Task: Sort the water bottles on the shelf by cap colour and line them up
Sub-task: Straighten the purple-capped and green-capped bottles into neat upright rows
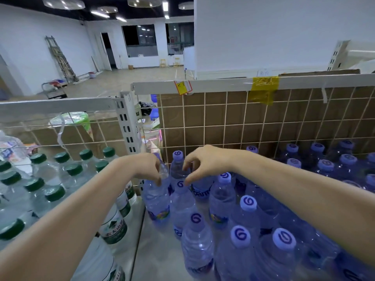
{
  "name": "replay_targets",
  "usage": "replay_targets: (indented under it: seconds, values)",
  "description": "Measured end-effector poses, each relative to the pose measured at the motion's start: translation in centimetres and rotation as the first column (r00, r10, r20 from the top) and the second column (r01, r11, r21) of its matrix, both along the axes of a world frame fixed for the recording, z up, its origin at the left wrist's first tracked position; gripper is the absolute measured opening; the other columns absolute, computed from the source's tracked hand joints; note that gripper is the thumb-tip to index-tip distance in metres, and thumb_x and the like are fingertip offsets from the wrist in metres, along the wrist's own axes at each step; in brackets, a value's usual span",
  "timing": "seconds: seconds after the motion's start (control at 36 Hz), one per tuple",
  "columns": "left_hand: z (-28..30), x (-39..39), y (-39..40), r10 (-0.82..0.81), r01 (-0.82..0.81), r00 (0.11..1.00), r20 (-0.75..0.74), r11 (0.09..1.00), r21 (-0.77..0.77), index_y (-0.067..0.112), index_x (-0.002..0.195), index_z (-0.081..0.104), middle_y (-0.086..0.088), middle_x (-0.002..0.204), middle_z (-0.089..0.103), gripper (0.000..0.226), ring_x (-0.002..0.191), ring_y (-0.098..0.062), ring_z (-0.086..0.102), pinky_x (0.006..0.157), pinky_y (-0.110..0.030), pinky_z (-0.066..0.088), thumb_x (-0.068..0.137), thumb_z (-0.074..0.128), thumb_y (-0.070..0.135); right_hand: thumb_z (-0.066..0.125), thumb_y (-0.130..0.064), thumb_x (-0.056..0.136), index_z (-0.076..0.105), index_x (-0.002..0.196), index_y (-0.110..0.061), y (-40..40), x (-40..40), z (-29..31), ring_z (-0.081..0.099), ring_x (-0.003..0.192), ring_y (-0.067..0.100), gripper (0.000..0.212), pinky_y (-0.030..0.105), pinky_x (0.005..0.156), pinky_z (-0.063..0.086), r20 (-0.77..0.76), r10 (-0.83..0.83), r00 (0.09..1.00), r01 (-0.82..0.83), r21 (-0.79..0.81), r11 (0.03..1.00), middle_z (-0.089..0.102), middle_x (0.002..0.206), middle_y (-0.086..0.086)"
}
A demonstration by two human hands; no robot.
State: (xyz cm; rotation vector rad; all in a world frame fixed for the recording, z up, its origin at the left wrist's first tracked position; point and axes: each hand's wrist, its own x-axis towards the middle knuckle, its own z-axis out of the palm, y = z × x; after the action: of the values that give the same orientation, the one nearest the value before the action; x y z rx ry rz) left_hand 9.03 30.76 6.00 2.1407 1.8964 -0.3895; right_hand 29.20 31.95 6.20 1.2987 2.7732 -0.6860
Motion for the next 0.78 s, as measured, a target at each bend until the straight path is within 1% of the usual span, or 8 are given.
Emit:
replay_targets:
  seconds: [0.11,0.22,0.33,0.44,0.53,0.58,0.69,0.78]
  values:
    - [-0.3,-0.6,-0.3,-0.003,0.003,1.0,0.031,1.0,0.004,0.017,0.117,0.058,-0.001,0.102,0.057,0.037,0.066,-0.008,0.052,0.063,-0.023,0.046,0.083,0.069,0.024,0.071,-0.048,0.082,0.061,0.122,-0.021,-1.1,-2.8,-1.3,0.052,0.076,0.004,0.049,0.019,0.063,0.039,0.075,0.094,0.993,-0.093,-0.021,0.995,0.054,0.085,-0.014]
    - [-0.9,-1.3,-0.1,-0.044,0.041,0.999,0.031,0.996,0.074,0.017,0.102,0.06,-0.002,0.102,0.06,0.021,0.082,-0.016,0.057,0.07,-0.028,0.046,0.082,0.067,0.022,0.071,-0.037,0.085,0.063,0.098,-0.011,-1.0,-3.8,-2.0,0.048,0.068,0.013,0.03,0.026,0.058,0.037,0.109,0.1,0.989,-0.104,0.035,0.994,0.052,0.077,-0.003]
    - [-0.8,-1.6,0.0,-0.06,0.056,0.996,0.06,0.996,0.064,0.02,0.095,0.057,-0.001,0.098,0.058,0.019,0.084,-0.016,0.055,0.07,-0.027,0.043,0.081,0.069,0.022,0.071,-0.034,0.084,0.058,0.085,-0.018,-0.3,-3.6,-2.5,0.055,0.067,0.016,0.021,0.025,0.054,0.037,0.076,0.033,0.997,-0.04,0.091,0.995,0.056,0.076,-0.001]
    - [-0.6,-1.7,0.2,-0.062,0.057,0.994,0.094,0.997,0.052,0.016,0.105,0.062,-0.003,0.102,0.06,0.024,0.078,-0.015,0.056,0.073,-0.03,0.05,0.082,0.068,0.02,0.071,-0.031,0.084,0.064,0.097,-0.011,0.6,-3.8,-3.1,0.06,0.077,0.023,0.025,0.031,0.063,0.046,0.02,-0.027,0.999,0.025,0.107,0.994,0.062,0.087,0.005]
    - [-0.5,-1.7,0.4,-0.062,0.056,0.99,0.124,0.997,0.052,0.016,0.109,0.063,-0.002,0.1,0.059,0.027,0.07,-0.01,0.055,0.068,-0.027,0.05,0.082,0.067,0.017,0.072,-0.03,0.084,0.067,0.108,-0.009,1.0,-4.2,-3.0,0.054,0.074,0.016,0.032,0.022,0.055,0.039,-0.009,-0.054,0.999,0.054,0.112,0.992,0.058,0.085,0.0]
    - [-0.6,-1.7,0.6,-0.063,0.057,0.99,0.123,0.997,0.056,0.018,0.11,0.063,-0.001,0.101,0.059,0.029,0.074,-0.012,0.057,0.069,-0.028,0.051,0.082,0.068,0.018,0.071,-0.031,0.085,0.067,0.111,-0.009,1.3,-4.5,-3.1,0.05,0.068,0.011,0.034,0.02,0.053,0.035,-0.022,-0.067,0.997,0.069,0.108,0.992,0.056,0.08,-0.003]
    - [-0.8,-1.8,0.9,-0.066,0.063,0.991,0.114,0.997,0.033,0.018,0.099,0.061,-0.002,0.095,0.06,0.022,0.08,-0.018,0.061,0.067,-0.029,0.051,0.079,0.069,0.019,0.072,-0.031,0.085,0.066,0.11,-0.009,1.6,-4.8,-3.4,0.056,0.076,0.016,0.034,0.022,0.058,0.041,-0.046,-0.082,0.996,0.086,0.091,0.992,0.062,0.09,0.003]
    - [-0.9,-2.0,1.0,-0.065,0.067,0.992,0.109,0.998,-0.01,0.017,0.095,0.058,-0.001,0.089,0.058,0.021,0.077,-0.017,0.06,0.06,-0.026,0.049,0.078,0.069,0.018,0.072,-0.03,0.085,0.063,0.11,-0.009,1.7,-4.8,-3.3,0.051,0.068,0.012,0.034,0.021,0.055,0.038,-0.039,-0.089,0.995,0.091,0.059,0.994,0.058,0.085,0.001]
